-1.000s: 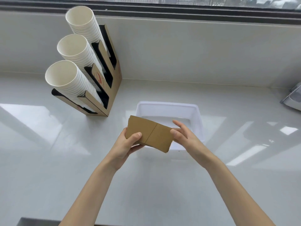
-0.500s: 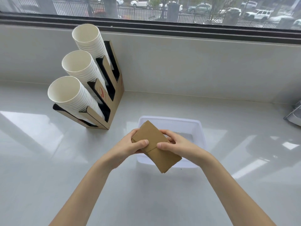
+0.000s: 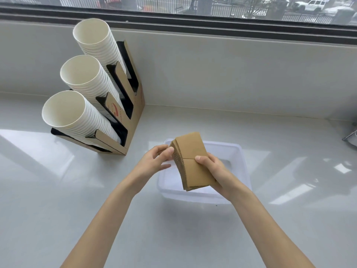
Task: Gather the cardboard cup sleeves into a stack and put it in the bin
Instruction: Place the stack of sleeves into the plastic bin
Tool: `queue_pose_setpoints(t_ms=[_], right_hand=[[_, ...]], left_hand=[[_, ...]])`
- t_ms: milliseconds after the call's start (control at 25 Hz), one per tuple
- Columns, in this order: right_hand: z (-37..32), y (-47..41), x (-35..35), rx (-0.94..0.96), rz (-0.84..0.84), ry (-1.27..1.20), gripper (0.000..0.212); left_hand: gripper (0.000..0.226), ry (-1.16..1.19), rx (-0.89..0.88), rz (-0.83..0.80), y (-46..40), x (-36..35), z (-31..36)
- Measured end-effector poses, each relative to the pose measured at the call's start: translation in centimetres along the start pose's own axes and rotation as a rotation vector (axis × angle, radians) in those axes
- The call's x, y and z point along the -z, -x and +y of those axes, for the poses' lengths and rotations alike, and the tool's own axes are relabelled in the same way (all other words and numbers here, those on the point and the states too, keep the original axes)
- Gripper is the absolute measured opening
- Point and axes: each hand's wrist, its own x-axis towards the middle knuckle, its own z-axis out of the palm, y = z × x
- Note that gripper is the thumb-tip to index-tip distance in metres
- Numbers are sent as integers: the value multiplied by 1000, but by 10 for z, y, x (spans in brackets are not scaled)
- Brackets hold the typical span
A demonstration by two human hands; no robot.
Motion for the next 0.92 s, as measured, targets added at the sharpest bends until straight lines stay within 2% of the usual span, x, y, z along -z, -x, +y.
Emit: queue_pose_setpoints(t_ms=[120, 320, 640, 920], right_hand=[[6, -14, 5, -72, 67, -44, 42], [23, -37, 0, -184, 136, -17, 48], [36, -66, -22, -285, 187, 15, 64], [41, -70, -25, -325, 129, 155, 55]], left_hand=[[47, -82, 53, 112, -10, 5, -9], [41, -211, 125, 243, -20, 7, -26], [41, -209, 135, 208, -23, 4, -36], [40, -229, 135, 193, -21, 3, -38]])
